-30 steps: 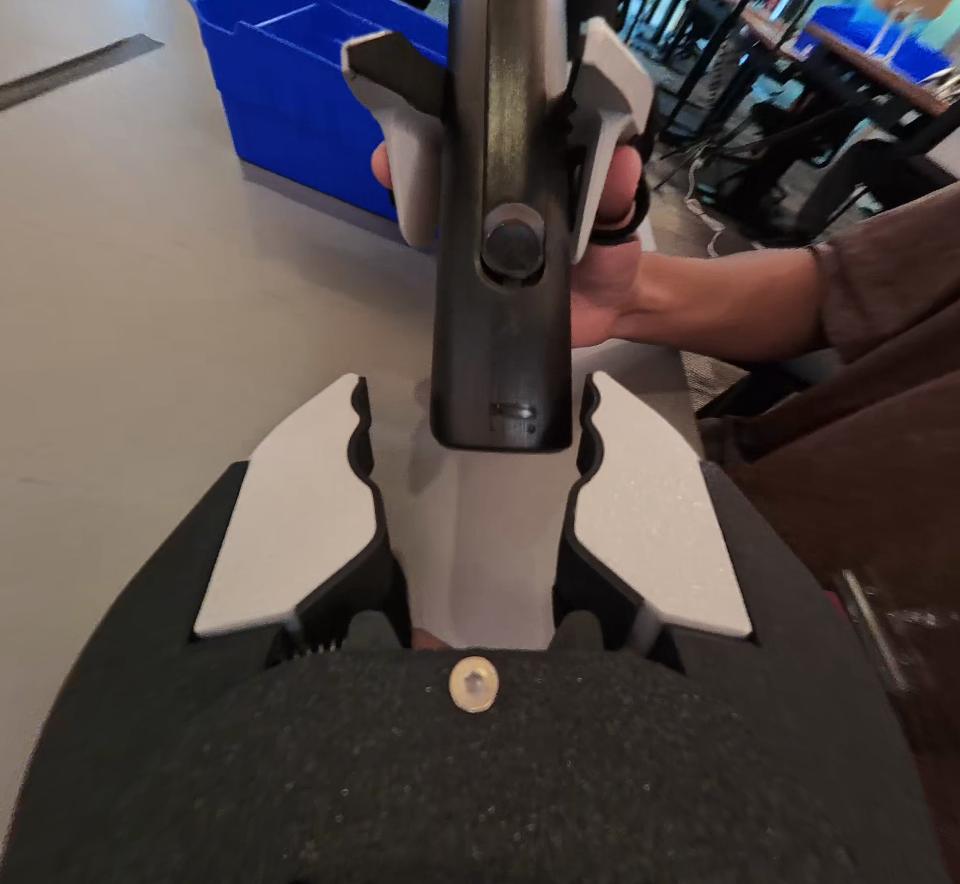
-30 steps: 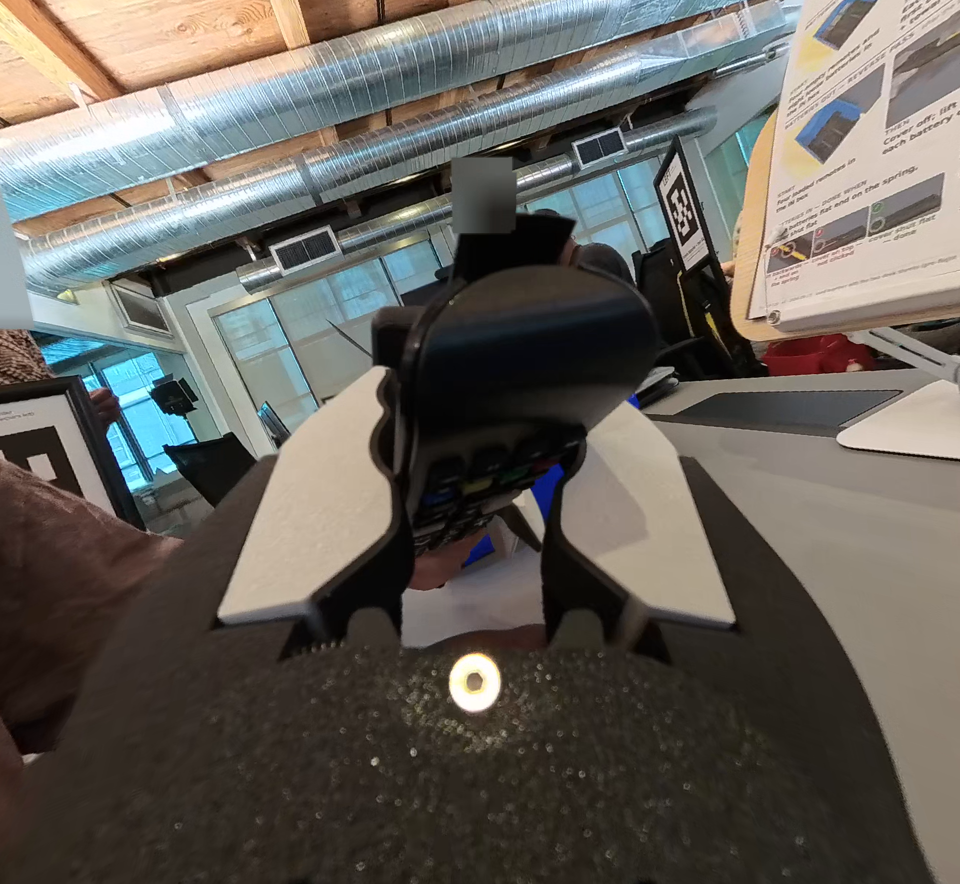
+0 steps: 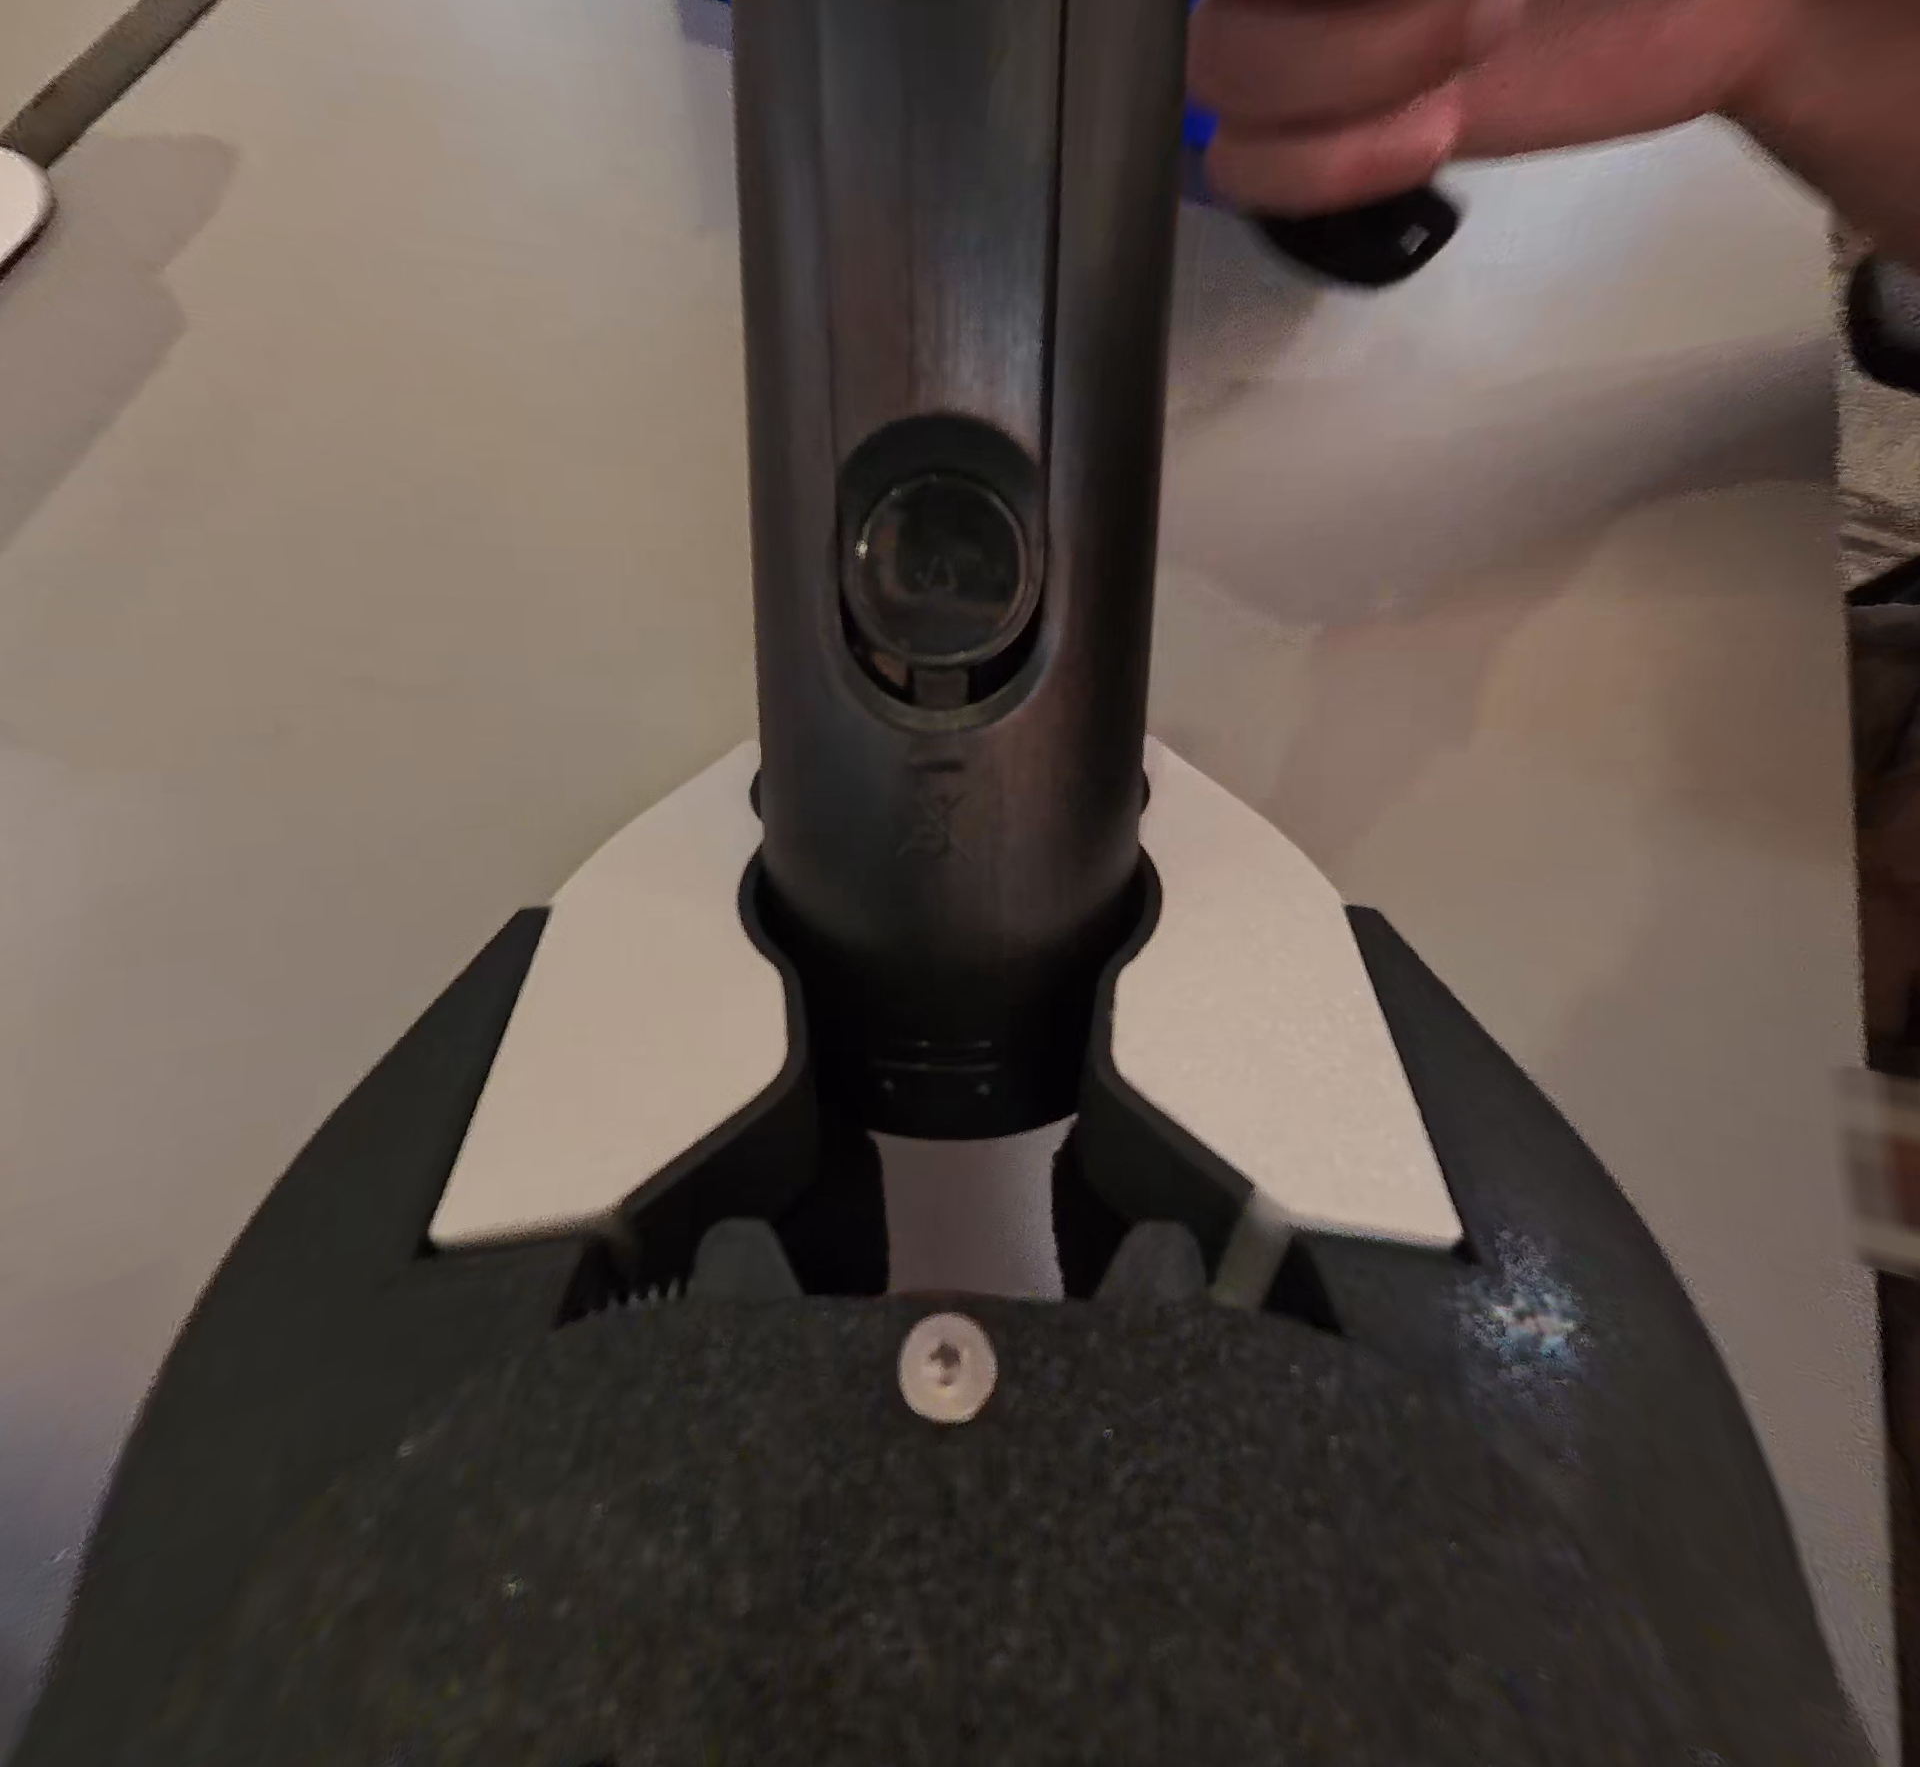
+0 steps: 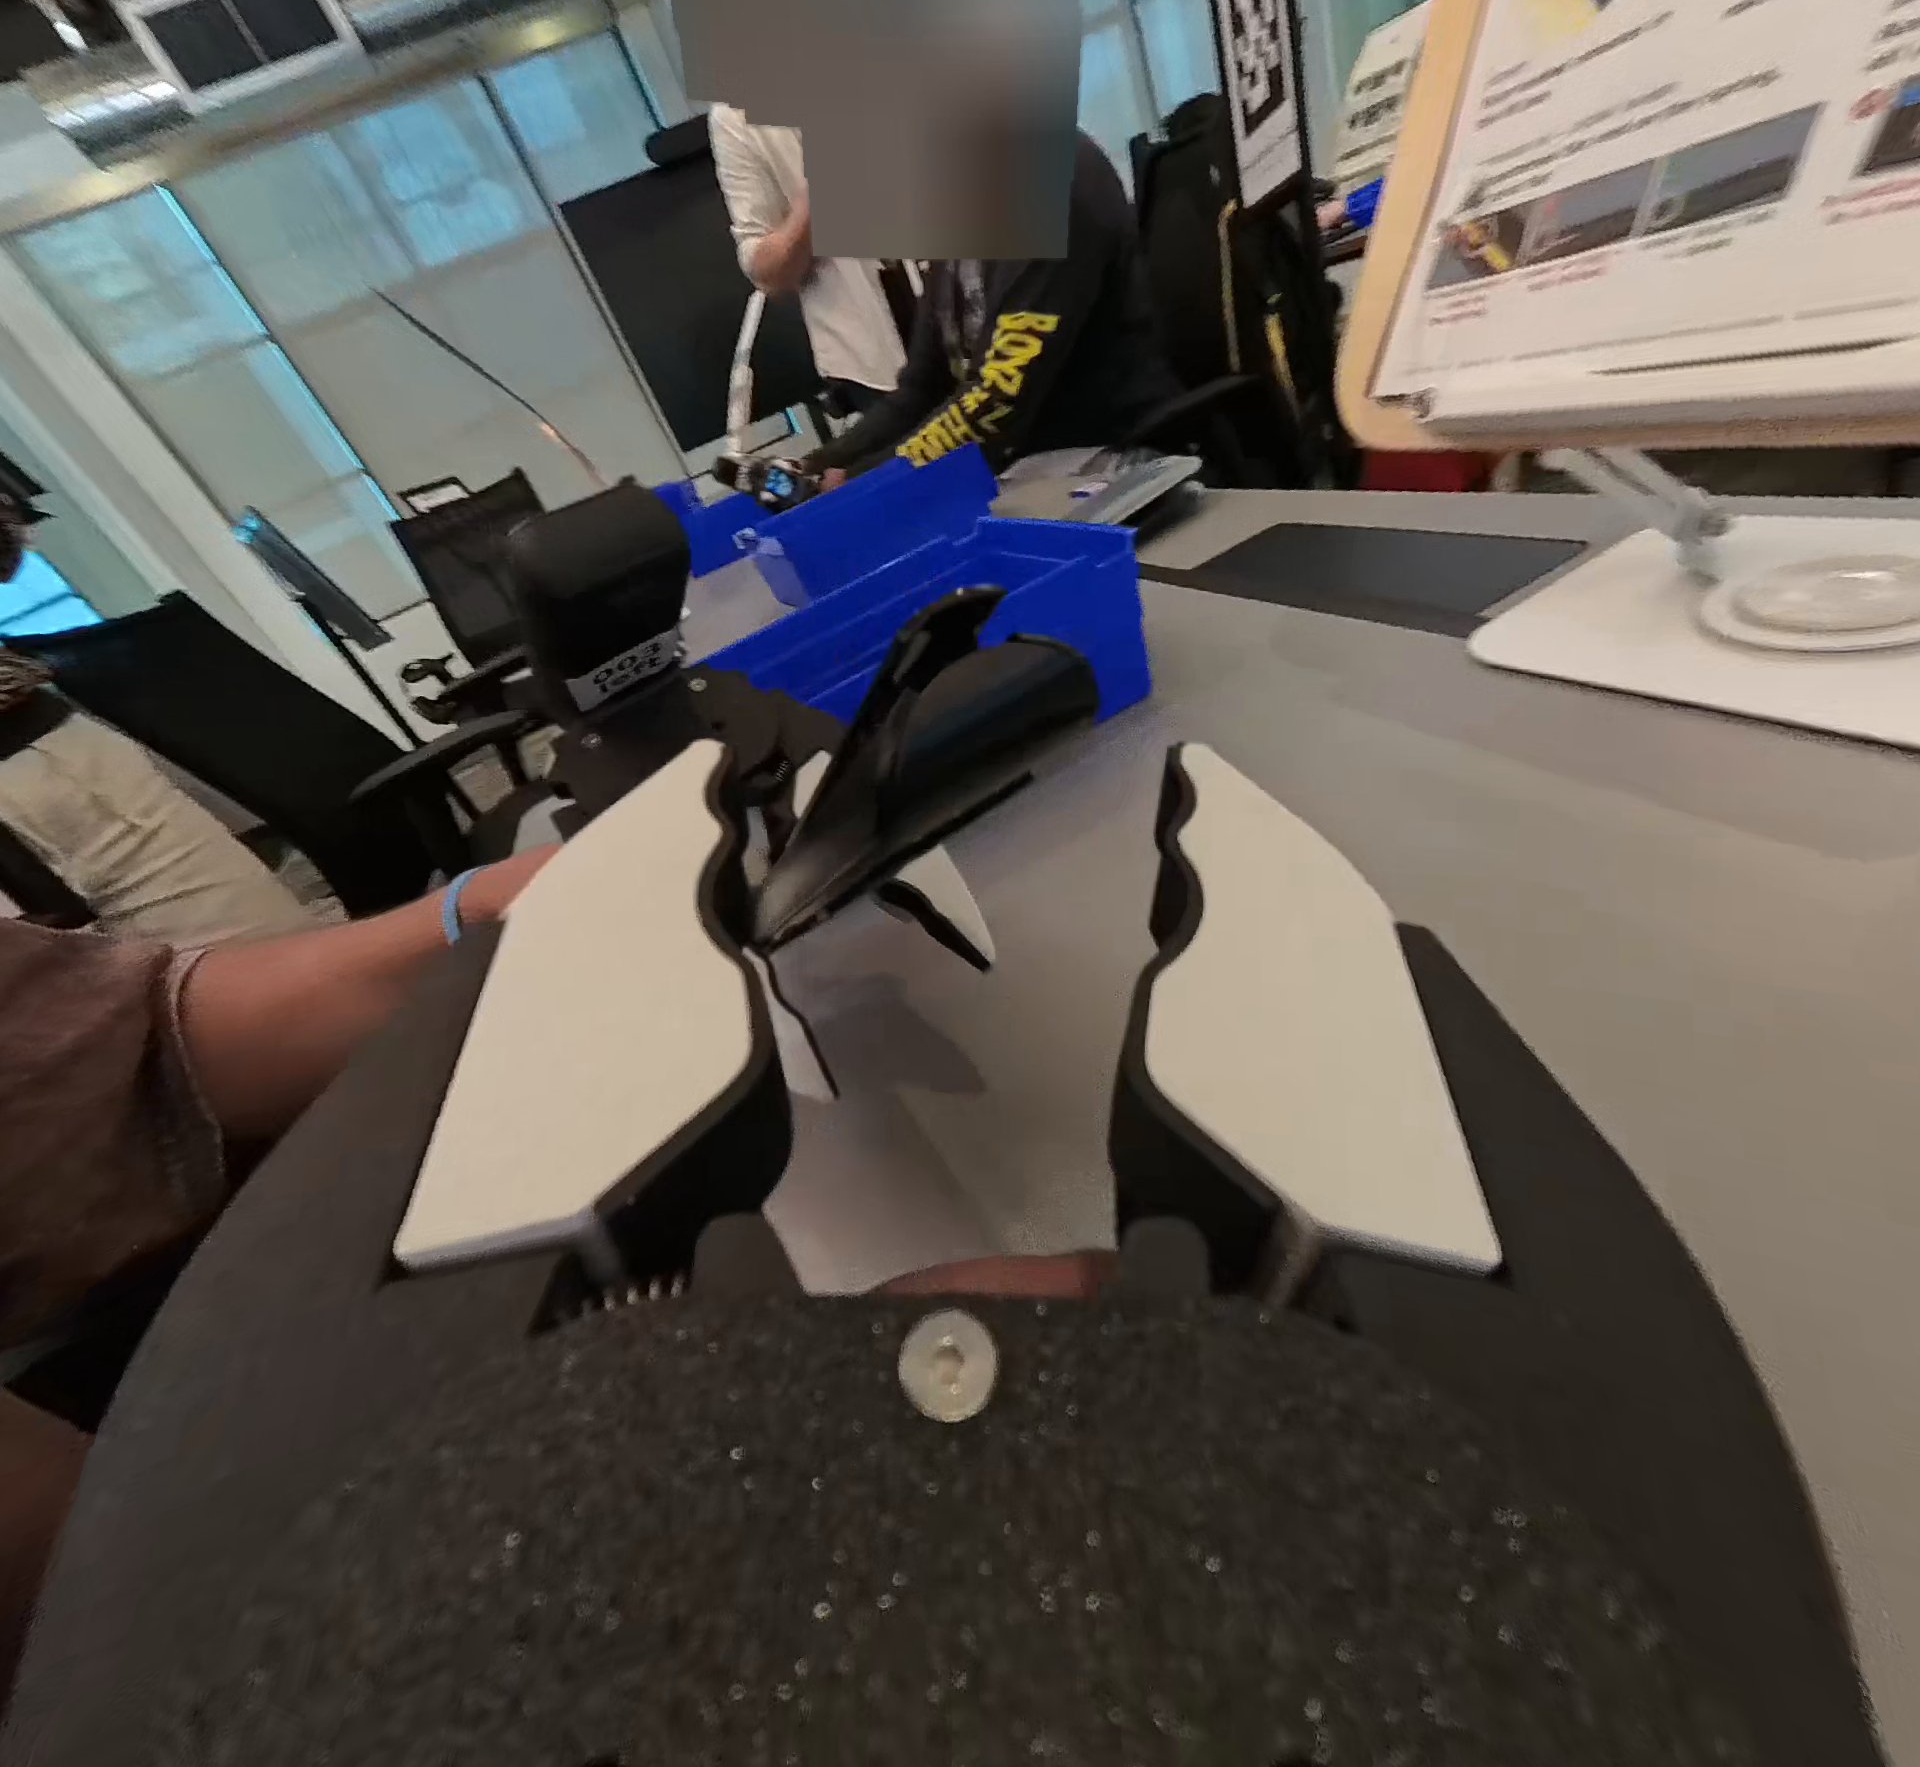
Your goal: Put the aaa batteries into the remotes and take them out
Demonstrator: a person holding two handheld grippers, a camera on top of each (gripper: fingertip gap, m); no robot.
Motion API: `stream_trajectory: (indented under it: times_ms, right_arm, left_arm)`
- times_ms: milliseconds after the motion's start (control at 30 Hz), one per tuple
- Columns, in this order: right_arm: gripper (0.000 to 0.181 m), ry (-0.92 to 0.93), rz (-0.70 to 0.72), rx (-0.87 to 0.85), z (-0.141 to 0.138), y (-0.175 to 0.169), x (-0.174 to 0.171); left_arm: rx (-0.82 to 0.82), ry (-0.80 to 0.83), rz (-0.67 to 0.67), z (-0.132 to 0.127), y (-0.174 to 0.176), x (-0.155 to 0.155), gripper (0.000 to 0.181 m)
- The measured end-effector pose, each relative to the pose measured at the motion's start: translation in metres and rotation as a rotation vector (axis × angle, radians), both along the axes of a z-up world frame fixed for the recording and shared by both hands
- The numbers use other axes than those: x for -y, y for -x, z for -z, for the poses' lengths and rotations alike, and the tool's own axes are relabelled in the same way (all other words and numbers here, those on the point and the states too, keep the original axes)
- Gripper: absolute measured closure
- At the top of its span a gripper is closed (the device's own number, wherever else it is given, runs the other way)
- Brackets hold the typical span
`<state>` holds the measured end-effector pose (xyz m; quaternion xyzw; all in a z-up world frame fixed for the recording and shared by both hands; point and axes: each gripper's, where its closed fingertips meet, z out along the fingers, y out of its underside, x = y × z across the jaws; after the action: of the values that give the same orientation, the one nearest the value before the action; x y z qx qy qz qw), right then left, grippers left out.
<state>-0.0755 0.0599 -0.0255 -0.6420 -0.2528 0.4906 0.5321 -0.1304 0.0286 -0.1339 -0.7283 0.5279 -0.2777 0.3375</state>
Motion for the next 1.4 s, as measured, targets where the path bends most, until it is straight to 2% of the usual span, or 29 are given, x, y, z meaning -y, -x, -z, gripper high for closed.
stream_trajectory:
  times_ms: [100, 167, 200, 233, 267, 300, 433, 500, 633, 800, 867, 967, 1033, 1233, 1300, 1400]
  right_arm:
    - [0.107, -0.072, 0.136, 0.070, -0.027, -0.033, -0.003]
    - [0.117, -0.201, 0.223, 0.135, -0.061, -0.048, 0.006]
    - [0.131, -0.280, 0.188, 0.172, -0.075, -0.042, 0.020]
    - [0.140, -0.313, 0.059, 0.236, -0.076, -0.026, 0.042]
    - [0.150, -0.271, -0.056, 0.283, -0.072, -0.011, 0.058]
    - [0.139, -0.193, -0.074, 0.326, -0.066, -0.005, 0.059]
    - [0.136, 0.019, 0.077, 0.466, -0.035, -0.016, 0.023]
    - [0.132, 0.118, 0.076, 0.500, -0.016, -0.018, 0.015]
    - [0.135, 0.218, 0.002, 0.431, -0.005, -0.010, 0.016]
    - [0.141, 0.228, 0.015, 0.391, -0.008, -0.009, 0.012]
    - [0.148, 0.248, 0.012, 0.376, -0.007, -0.009, 0.010]
    - [0.173, 0.259, 0.037, 0.401, -0.002, -0.017, 0.003]
    - [0.175, 0.298, -0.003, 0.354, -0.003, -0.016, 0.005]
    - [0.180, 0.314, -0.045, 0.197, -0.025, -0.025, 0.005]
    - [0.180, 0.299, -0.009, 0.177, -0.030, -0.034, 0.001]
    - [0.180, 0.291, 0.057, 0.051, -0.045, -0.055, -0.003]
  left_arm:
    - [0.005, -0.020, -0.027, -0.005, 0.015, -0.006, 0.121]
    - [0.037, -0.009, -0.031, -0.011, 0.021, -0.008, 0.121]
    - [0.042, -0.005, -0.040, -0.012, 0.024, -0.010, 0.121]
    - [0.036, -0.010, -0.050, -0.011, 0.027, -0.011, 0.121]
    - [0.023, -0.024, -0.057, -0.010, 0.028, -0.012, 0.121]
    - [0.008, -0.036, -0.062, -0.008, 0.029, -0.012, 0.121]
    - [-0.043, -0.074, -0.067, -0.001, 0.026, -0.009, 0.121]
    - [-0.068, -0.090, -0.060, 0.001, 0.024, -0.007, 0.121]
    - [-0.090, -0.114, -0.047, -0.001, 0.022, -0.006, 0.121]
    - [-0.130, -0.131, -0.043, 0.004, 0.021, -0.007, 0.121]
    - [-0.154, -0.138, -0.037, 0.007, 0.020, -0.006, 0.121]
    - [-0.176, -0.148, -0.039, 0.009, 0.020, -0.006, 0.121]
    - [-0.193, -0.156, -0.044, 0.010, 0.023, -0.007, 0.121]
    - [-0.201, -0.148, -0.058, 0.013, 0.028, -0.008, 0.121]
    - [-0.202, -0.147, -0.061, 0.014, 0.030, -0.009, 0.121]
    - [-0.191, -0.144, -0.061, 0.012, 0.031, -0.009, 0.121]
